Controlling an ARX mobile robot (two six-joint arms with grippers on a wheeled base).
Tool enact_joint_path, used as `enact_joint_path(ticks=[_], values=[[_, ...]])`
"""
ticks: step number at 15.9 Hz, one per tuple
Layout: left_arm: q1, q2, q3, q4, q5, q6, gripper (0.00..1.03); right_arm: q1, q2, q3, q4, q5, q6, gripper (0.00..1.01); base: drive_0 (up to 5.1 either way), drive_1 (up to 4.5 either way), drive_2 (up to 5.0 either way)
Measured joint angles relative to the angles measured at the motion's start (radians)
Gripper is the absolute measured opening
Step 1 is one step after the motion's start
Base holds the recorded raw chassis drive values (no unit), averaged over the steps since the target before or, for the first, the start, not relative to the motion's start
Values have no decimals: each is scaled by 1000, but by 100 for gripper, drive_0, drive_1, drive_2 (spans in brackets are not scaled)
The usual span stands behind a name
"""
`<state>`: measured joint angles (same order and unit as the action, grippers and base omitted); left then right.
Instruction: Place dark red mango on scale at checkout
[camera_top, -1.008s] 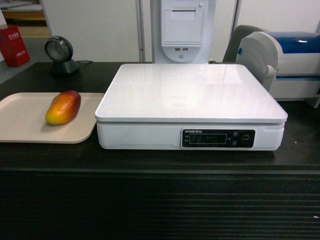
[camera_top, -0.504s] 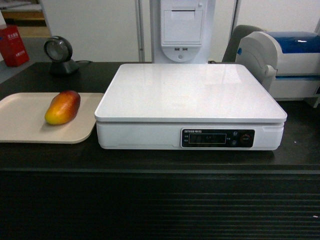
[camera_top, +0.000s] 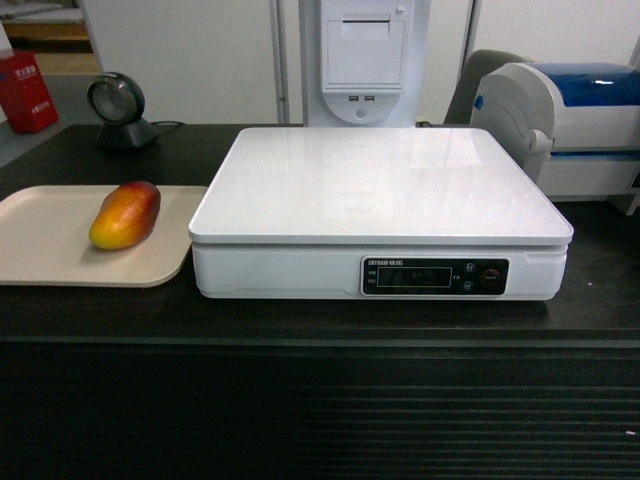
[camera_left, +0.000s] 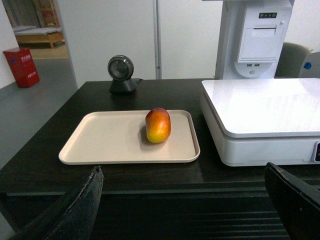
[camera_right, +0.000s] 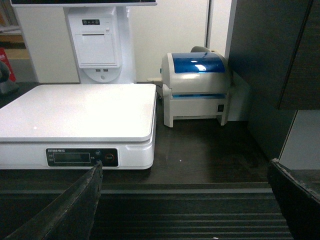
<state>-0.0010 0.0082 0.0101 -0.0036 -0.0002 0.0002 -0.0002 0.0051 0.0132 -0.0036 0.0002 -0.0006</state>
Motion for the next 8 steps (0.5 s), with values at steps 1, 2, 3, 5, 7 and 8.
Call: enact_joint_path(ticks=[1,2,3,5,7,8], values=[[0,0,0,0,0,0,98,0,0,0,0,0,0,98,0,0,0],[0,0,0,0,0,0,98,0,0,0,0,0,0,98,0,0,0],[0,0,0,0,0,0,98,0,0,0,0,0,0,98,0,0,0],[0,0,0,0,0,0,98,0,0,0,0,0,0,98,0,0,0],[0,0,0,0,0,0,98,0,0,0,0,0,0,98,0,0,0],[0,0,0,0,0,0,98,0,0,0,0,0,0,98,0,0,0]])
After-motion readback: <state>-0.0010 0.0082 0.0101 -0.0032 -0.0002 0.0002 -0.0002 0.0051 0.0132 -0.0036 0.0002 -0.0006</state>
